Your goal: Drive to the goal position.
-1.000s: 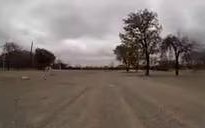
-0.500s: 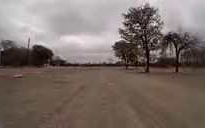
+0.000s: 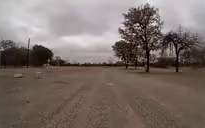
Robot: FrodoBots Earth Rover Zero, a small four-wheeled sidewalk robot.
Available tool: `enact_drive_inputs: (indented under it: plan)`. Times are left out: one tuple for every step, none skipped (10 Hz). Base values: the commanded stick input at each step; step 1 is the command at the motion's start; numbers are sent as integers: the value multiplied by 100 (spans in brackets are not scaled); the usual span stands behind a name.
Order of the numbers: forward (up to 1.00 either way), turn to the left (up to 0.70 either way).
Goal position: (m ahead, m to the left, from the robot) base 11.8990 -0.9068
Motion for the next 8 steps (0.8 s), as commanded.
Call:
enact_drive_inputs:
  plan:
    - [41,-1]
    - [65,-1]
    - [70,-1]
    - [70,-1]
    - [70,-1]
    - [70,-1]
    - [70,-1]
    - [70,-1]
